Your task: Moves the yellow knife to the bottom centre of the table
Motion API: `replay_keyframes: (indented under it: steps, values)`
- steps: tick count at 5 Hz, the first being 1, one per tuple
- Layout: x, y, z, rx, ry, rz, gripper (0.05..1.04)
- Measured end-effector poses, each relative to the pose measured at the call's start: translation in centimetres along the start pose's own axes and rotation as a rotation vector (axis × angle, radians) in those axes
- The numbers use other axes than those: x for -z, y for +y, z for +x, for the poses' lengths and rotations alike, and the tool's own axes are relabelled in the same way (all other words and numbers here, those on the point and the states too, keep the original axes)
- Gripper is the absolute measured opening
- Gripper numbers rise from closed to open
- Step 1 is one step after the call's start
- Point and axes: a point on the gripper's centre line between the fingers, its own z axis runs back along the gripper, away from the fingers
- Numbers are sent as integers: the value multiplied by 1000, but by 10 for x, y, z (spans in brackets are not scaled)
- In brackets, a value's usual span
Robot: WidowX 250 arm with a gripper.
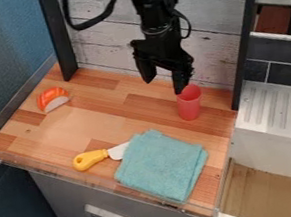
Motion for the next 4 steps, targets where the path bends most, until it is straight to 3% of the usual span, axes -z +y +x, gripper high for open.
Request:
replay_keyframes:
  steps: [1,2,4]
  values:
    - [-14,11,-15,57,-36,3,1001]
    - [-7,29,-43,115,-12,9,1001]
    - [8,51,-78,186,39,103,1001]
